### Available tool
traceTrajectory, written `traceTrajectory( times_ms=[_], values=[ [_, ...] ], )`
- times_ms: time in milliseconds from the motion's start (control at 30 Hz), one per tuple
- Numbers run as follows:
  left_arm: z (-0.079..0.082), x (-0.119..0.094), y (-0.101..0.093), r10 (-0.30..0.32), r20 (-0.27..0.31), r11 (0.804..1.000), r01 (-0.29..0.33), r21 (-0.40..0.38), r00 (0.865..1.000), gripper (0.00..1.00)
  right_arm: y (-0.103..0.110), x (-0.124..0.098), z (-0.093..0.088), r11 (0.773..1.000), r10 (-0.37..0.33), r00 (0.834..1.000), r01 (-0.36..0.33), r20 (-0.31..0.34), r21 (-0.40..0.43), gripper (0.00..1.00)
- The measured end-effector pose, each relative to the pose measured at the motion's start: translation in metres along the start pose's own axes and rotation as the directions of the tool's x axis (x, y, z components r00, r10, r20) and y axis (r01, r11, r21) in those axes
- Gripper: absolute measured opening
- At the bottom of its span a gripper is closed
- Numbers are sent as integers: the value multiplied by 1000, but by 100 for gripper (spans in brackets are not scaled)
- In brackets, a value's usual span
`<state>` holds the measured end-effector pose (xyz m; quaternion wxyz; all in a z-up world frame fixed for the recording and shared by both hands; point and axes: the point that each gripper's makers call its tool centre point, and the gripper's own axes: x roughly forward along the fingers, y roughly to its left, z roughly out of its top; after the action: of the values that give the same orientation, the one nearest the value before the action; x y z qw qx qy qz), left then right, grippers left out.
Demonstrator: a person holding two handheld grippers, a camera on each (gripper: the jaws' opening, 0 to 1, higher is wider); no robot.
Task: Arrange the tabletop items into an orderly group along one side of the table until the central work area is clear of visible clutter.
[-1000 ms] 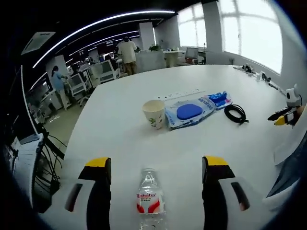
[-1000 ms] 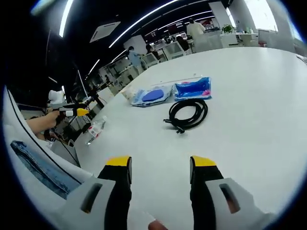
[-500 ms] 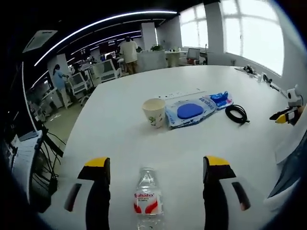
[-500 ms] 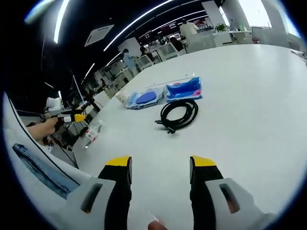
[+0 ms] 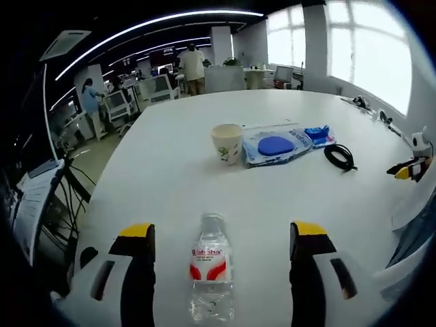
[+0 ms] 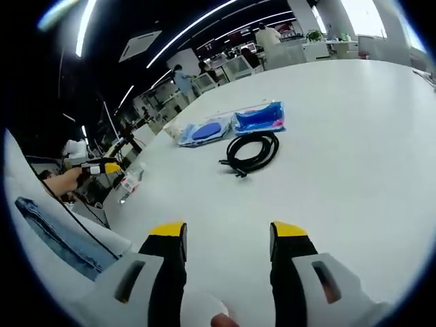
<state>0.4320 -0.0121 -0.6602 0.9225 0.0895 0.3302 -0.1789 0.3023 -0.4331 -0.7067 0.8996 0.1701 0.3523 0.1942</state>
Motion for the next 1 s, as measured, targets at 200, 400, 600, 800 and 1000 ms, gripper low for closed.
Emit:
traceTrajectory(
  times_ms=[200,400,600,800,1000],
  values=[
    [-14,3,7,15,-29,999,-16,-48,999,83,-1,4,7,1000,3,1000,-3,-9,-9,47],
    [-23,16,13,13,-106,998,-20,-65,994,80,3,11,19,1000,16,1000,-16,-8,-25,47],
    [-24,34,11,-23,-210,994,1,-107,977,70,3,9,20,1000,9,1000,-10,-4,-23,47],
    [-15,57,6,-61,-246,992,32,-122,967,60,-3,4,15,1000,-18,1000,18,-5,-8,47],
    [-18,72,6,-76,-315,996,55,-77,946,52,-7,-2,17,999,-46,999,46,10,4,47]
  ],
)
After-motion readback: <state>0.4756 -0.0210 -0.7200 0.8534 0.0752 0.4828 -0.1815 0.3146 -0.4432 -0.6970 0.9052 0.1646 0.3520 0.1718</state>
